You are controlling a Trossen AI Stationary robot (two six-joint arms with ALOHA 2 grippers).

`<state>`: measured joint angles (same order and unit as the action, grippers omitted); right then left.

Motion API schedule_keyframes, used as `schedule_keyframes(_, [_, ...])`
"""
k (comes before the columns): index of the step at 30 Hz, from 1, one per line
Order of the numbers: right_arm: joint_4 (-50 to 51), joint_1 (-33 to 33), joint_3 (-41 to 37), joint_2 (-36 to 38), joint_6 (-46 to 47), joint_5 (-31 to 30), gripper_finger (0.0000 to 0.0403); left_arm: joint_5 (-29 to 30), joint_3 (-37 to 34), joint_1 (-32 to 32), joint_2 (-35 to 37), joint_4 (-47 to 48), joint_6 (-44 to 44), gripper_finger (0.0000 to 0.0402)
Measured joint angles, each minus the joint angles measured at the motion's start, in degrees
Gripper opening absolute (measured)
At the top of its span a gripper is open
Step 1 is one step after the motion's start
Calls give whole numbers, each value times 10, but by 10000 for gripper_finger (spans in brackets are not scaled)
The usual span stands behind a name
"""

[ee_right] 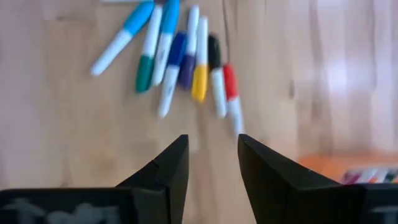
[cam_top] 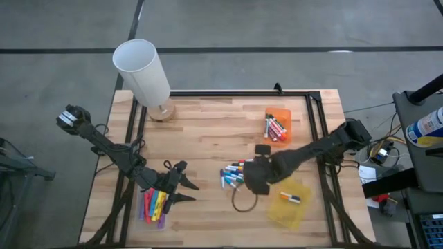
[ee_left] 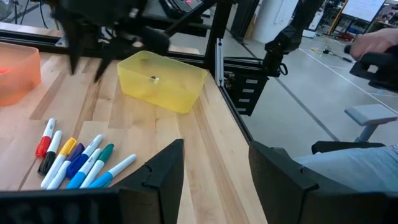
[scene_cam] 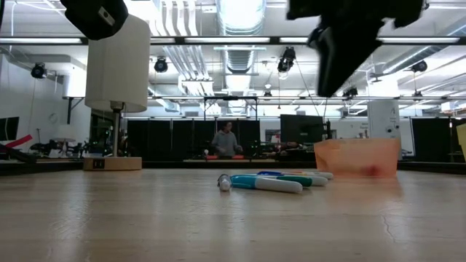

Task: Pick & Place Markers
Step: Put the red highlighter pen into the yellow bin

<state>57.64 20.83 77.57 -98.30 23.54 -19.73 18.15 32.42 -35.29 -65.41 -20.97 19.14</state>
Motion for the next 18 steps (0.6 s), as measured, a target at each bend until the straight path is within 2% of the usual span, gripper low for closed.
schedule_keyframes(3, [-30,-38,-5,0,-56,6,147,0,0,0,0,0,0,174])
schedule_keyframes(10, [-73,-133,-35,-2,-117,82,170,0,0,0,0,0,0,174])
schedule_keyframes(14, [-95,-169,-55,-2,-156,97,168,0,-1,0,0,0,0,174])
schedule_keyframes(18, [-135,-196,-77,-2,-167,147,158,0,-2,0,0,0,3,174])
